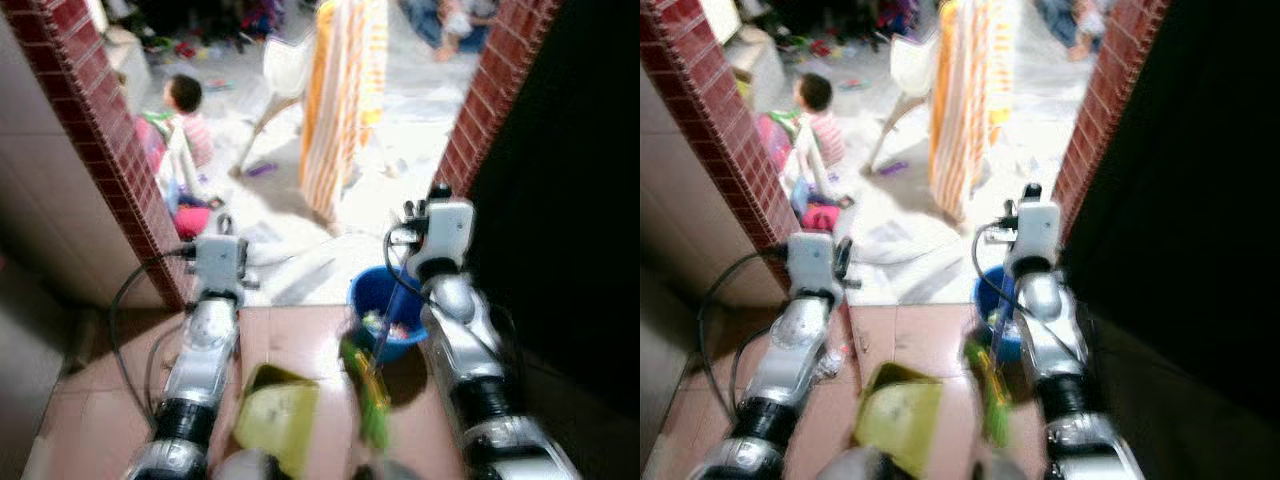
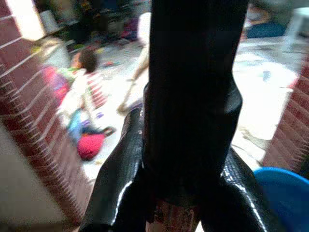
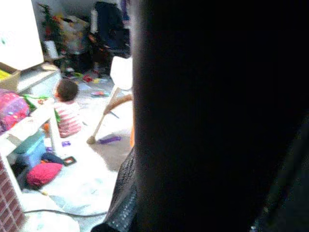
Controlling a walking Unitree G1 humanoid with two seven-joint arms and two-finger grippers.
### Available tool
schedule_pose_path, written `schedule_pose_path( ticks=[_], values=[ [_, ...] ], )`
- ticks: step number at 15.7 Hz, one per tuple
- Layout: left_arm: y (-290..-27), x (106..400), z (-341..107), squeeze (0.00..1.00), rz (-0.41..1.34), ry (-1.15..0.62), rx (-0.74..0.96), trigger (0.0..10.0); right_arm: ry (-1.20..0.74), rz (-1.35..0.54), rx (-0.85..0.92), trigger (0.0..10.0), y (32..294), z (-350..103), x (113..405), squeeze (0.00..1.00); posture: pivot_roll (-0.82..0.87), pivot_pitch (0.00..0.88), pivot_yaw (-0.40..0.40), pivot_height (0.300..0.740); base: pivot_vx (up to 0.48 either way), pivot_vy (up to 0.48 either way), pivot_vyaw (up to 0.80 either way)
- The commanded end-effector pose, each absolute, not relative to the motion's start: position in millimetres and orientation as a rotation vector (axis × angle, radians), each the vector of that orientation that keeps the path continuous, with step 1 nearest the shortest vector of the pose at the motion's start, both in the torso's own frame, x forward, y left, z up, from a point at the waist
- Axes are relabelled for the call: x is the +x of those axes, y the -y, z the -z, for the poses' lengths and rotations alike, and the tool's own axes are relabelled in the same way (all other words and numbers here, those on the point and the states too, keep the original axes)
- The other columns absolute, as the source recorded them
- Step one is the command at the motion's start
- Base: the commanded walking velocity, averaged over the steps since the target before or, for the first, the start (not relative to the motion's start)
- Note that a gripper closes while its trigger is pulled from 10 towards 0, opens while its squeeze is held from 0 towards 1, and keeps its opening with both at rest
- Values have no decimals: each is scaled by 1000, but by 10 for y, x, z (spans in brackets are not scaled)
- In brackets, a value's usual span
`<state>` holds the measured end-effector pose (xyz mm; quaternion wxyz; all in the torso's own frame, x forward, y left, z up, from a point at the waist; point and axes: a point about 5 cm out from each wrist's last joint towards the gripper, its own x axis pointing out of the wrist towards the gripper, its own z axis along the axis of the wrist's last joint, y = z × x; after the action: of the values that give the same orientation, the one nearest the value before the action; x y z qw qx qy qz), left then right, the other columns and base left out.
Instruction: Sweep floor
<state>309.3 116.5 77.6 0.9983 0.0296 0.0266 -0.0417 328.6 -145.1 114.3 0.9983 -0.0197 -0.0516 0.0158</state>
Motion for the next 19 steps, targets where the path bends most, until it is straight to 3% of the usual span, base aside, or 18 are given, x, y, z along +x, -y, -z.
schedule_pose_path(
  ticks=[1, 6, 14, 19],
  values=[
    [-1131, 3137, -873, 0, 109, -23, 41, 10000, 117, -45, -31, 10000, 1391, -1205, 3329, 0, 10, 0, -18, 740, 0, 480, 0],
    [-1136, 3104, -836, 0, 145, -56, 39, 10000, 120, -29, -33, 10000, 1384, -1183, 3325, 0, -9, 0, 18, 740, 0, 477, 0],
    [-1119, 3160, -903, 0, 152, -47, 44, 10000, 121, -48, -58, 10000, 1346, -1177, 3335, 0, -2, 0, 2, 740, 0, 470, 0],
    [-1202, 3149, -1031, 0, 73, 21, 73, 10000, 146, -82, -72, 10000, 1273, -1245, 3371, 0, 10, 0, -3, 740, 0, 0, 0]
  ],
)
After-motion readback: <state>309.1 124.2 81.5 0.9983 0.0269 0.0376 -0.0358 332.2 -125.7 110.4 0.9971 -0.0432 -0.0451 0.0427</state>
